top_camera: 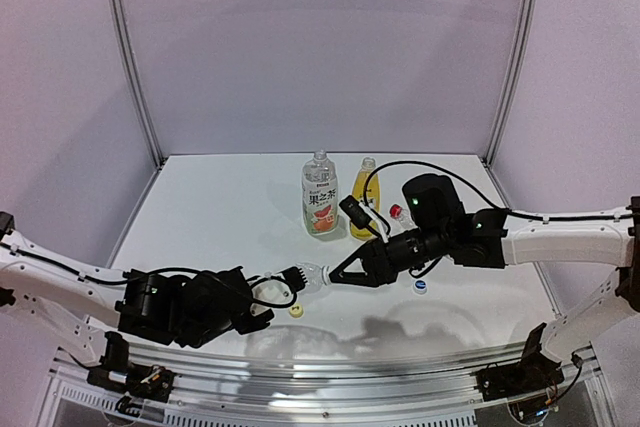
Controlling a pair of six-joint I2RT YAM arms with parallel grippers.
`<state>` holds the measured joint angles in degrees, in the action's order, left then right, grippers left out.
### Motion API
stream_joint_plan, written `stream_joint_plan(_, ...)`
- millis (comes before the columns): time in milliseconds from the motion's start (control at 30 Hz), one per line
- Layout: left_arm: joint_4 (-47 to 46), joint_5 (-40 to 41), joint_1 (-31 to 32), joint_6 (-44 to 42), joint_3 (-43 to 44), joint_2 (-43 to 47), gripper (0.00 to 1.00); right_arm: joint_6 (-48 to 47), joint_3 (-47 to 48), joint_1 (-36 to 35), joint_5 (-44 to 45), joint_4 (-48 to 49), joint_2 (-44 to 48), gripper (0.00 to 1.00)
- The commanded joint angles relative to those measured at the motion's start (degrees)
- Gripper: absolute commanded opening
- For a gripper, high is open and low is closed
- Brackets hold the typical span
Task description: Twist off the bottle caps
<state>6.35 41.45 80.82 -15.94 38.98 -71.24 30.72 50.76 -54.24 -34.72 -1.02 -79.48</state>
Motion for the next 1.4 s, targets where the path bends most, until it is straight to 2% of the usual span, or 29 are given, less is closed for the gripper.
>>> stream_joint_plan(0, -1.4, -0.3, 0.4, 0.0, -0.1, 0.2, 0.00, -3.4, 1.8, 0.2, -0.4, -2.8, 0.0, 0.05)
stream_joint_plan(33, -1.3, -0.4, 0.3, 0.0, -0.2, 0.2, 0.00, -6.1, 2.3, 0.1, 0.9, -4.7, 0.5, 0.00)
stream_joint_plan(100, -1.2, -0.9, 0.3, 0.0, -0.1, 0.3, 0.00, -13.9, 2.9, -0.6, 6.0, -8.8, 2.5, 0.00)
stream_joint_plan(233, -0.6, -2.3, 0.0, 0.2, 0.2, -0.4, 0.00, -42.9, -0.7, -7.3, 24.6, -12.4, 7.6, 0.00)
stream_joint_plan(333, -0.3, -2.9, 0.0, 0.4, 0.6, -1.0, 0.00, -57.7, -6.6, -11.1, 32.5, -8.2, 9.3, 0.08)
stream_joint_plan(500, 0.3, -3.7, -0.1, 0.5, 1.2, -2.2, 0.00, -70.7, -4.3, -18.7, 52.7, -13.2, 2.9, 0.11)
stream_joint_plan(567, 0.3, -3.8, 0.0, 0.6, 1.2, -2.4, 0.00, -78.5, -4.8, -21.8, 65.6, -11.5, -2.5, 0.11)
stream_joint_plan(633, 0.3, -3.7, 0.0, 0.4, 1.2, -2.7, 0.00, -84.4, -4.7, -22.9, 74.5, -8.5, -5.8, 0.09)
stream_joint_plan(700, 0.3, -3.5, 0.0, 0.4, 1.2, -2.8, 0.00, -88.6, -5.1, -23.7, 77.4, -5.0, -6.2, 0.08)
stream_joint_plan(833, 0.4, -3.2, 0.0, 0.4, 1.1, -2.6, 0.00, -92.8, -7.9, -24.8, 75.1, 1.5, -1.2, 0.13)
stream_joint_plan(933, 0.1, -3.0, 0.0, 0.4, 1.0, -2.3, 0.00, -89.9, -9.3, -24.9, 69.8, 4.4, 3.8, 0.26)
stream_joint_plan(1000, 0.1, -2.8, 0.0, 0.4, 0.9, -2.2, 0.00, -83.3, -8.8, -24.9, 63.1, 4.5, 8.1, 0.40)
stream_joint_plan(1100, -0.1, -2.4, 0.0, 0.6, 0.8, -1.7, 0.00, -60.4, -6.2, -23.4, 56.6, 3.3, 14.2, 0.86)
stream_joint_plan(1133, -0.2, -2.3, 0.0, 0.7, 0.6, -1.4, 0.00, -52.8, -4.2, -22.3, 53.7, -0.6, 15.9, 0.94)
stream_joint_plan(1200, -1.0, -2.0, 0.0, 0.7, 0.0, -0.4, 0.00, -41.5, 0.3, -18.0, 43.8, -7.1, 18.4, 0.95)
stream_joint_plan(1267, -1.5, -1.4, 0.0, 0.6, -0.6, 0.5, 0.00, -29.9, 0.9, -12.3, 33.2, -8.6, 19.9, 0.93)
stream_joint_plan(1333, -2.3, -0.5, 0.2, 0.2, -1.1, 1.6, 0.00, -17.3, 0.7, -6.5, 24.1, -8.9, 19.5, 0.86)
stream_joint_plan(1367, -2.7, 0.2, 0.4, -0.1, -1.3, 1.9, 0.00, -12.4, 0.1, -5.2, 22.8, -9.0, 18.9, 0.84)
